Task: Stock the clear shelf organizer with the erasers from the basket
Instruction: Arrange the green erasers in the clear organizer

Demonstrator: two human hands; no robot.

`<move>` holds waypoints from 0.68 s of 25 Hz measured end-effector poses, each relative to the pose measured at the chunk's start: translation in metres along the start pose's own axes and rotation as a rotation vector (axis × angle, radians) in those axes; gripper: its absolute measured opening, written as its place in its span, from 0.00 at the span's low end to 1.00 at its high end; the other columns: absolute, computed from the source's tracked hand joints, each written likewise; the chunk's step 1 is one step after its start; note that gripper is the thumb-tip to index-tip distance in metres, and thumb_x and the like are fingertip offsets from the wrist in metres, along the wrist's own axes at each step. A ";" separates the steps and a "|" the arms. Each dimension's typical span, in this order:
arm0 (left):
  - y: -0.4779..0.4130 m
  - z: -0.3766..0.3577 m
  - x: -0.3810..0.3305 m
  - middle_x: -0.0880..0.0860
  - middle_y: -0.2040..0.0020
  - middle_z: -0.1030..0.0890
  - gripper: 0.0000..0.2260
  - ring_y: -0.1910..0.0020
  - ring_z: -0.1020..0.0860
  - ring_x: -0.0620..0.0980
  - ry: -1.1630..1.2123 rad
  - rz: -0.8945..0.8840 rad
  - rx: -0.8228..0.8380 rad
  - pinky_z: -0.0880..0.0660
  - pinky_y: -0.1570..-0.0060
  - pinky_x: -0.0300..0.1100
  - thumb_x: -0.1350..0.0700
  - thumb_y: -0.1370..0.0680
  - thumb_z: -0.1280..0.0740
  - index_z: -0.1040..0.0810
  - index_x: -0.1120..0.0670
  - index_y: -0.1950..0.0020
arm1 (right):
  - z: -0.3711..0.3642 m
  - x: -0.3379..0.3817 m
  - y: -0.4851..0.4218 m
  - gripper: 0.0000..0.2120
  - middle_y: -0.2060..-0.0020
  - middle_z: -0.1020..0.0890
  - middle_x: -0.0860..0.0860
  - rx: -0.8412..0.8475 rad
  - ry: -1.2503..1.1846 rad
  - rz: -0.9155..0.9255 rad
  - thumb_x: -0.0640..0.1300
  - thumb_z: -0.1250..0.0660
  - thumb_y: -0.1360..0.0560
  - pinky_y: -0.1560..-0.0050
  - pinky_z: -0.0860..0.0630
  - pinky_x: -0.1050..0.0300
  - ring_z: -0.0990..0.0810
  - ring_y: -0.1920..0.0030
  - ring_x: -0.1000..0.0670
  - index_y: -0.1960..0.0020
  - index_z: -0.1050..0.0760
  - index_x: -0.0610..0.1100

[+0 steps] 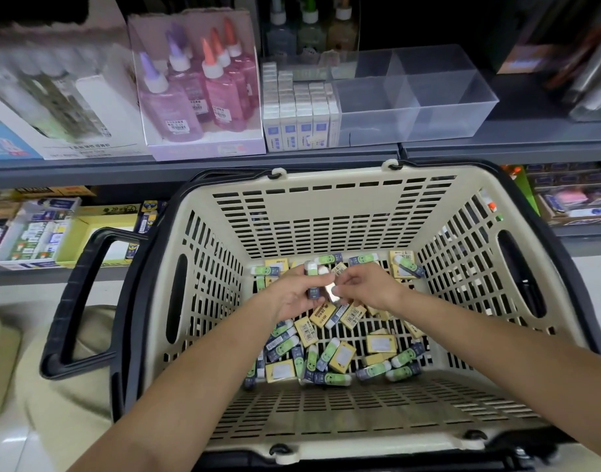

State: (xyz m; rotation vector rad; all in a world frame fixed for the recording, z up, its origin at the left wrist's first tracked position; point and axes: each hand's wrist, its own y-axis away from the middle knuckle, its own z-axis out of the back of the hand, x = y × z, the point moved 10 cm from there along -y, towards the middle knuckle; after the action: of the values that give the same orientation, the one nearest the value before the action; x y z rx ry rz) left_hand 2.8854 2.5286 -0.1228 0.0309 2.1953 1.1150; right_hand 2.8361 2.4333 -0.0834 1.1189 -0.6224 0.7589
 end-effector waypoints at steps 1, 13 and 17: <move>0.000 0.005 -0.002 0.54 0.56 0.17 0.21 0.62 0.19 0.50 -0.018 -0.012 -0.044 0.24 0.66 0.40 0.61 0.35 0.24 0.28 0.56 0.46 | 0.000 -0.002 -0.001 0.03 0.65 0.17 0.48 -0.004 -0.024 -0.012 0.41 0.30 0.27 0.71 0.27 0.69 0.21 0.71 0.60 0.60 0.22 0.46; 0.017 0.029 -0.031 0.55 0.49 0.21 0.16 0.51 0.21 0.51 -0.103 -0.049 -0.151 0.20 0.64 0.45 0.63 0.28 0.28 0.26 0.57 0.42 | -0.050 -0.008 -0.006 0.06 0.52 0.23 0.52 0.126 1.117 0.409 0.46 0.35 0.26 0.60 0.31 0.60 0.24 0.51 0.50 0.50 0.25 0.47; 0.029 0.001 -0.062 0.54 0.51 0.20 0.12 0.54 0.21 0.50 -0.250 -0.088 -0.063 0.21 0.55 0.44 0.68 0.27 0.32 0.24 0.56 0.46 | 0.004 0.025 -0.006 0.06 0.62 0.22 0.56 0.063 0.439 0.237 0.45 0.29 0.28 0.62 0.29 0.69 0.22 0.59 0.53 0.54 0.26 0.52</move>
State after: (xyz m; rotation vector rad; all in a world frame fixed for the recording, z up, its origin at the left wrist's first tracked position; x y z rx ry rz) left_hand 2.9262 2.5288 -0.0677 0.0431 1.9210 1.0698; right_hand 2.8559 2.4333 -0.0658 0.9023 -0.3614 1.1956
